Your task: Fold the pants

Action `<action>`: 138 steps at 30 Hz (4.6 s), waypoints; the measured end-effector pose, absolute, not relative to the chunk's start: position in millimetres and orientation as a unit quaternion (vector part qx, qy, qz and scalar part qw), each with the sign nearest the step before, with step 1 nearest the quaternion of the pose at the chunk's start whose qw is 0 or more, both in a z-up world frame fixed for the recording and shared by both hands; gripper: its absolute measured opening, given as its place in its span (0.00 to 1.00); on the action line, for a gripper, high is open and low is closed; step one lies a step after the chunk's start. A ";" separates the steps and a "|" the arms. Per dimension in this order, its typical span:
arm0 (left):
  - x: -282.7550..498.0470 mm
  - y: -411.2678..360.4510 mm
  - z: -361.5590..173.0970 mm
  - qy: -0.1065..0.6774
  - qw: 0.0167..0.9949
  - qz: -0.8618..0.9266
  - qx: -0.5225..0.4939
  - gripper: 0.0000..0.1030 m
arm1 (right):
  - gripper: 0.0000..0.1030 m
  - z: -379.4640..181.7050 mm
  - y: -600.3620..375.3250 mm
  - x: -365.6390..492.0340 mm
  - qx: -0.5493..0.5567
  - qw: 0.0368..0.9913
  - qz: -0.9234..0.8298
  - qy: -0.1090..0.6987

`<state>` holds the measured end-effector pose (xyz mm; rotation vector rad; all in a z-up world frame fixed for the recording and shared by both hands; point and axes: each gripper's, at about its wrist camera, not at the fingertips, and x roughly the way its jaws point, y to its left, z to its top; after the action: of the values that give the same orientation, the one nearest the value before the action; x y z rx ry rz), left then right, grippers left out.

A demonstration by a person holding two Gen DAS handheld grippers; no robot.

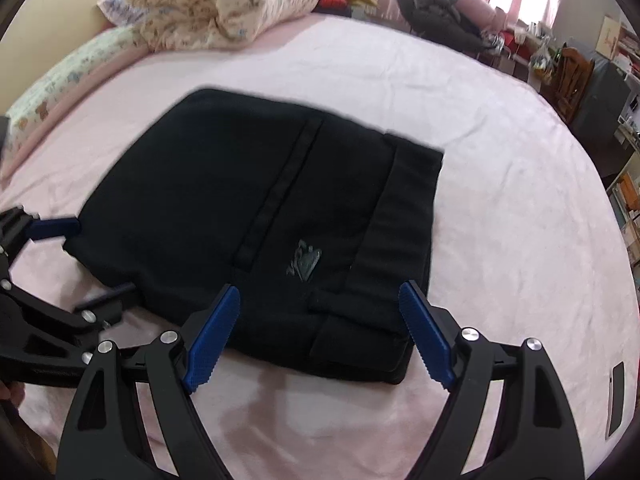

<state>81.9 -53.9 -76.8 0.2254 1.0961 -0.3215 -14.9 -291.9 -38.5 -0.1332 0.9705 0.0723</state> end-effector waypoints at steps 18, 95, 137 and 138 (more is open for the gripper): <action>82.4 -28.5 -35.1 0.465 0.877 -0.102 0.059 0.98 | 0.88 -10.6 -312.6 -29.0 0.021 0.906 -0.006 0.422; -52.8 0.4 19.0 0.381 0.917 -0.094 0.066 0.98 | 0.90 42.0 -274.0 -175.7 0.052 0.954 -0.100 0.279; -48.9 14.1 18.3 0.385 0.919 -0.079 0.043 0.98 | 0.90 33.6 -270.8 -173.9 0.048 0.953 -0.092 0.286; -48.9 14.5 18.6 0.385 0.918 -0.082 0.040 0.98 | 0.90 33.5 -270.4 -173.9 0.048 0.953 -0.093 0.286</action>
<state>-48.9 14.5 18.6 0.0821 0.7915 -0.1684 -173.9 -270.4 33.5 0.0971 0.5806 -0.1892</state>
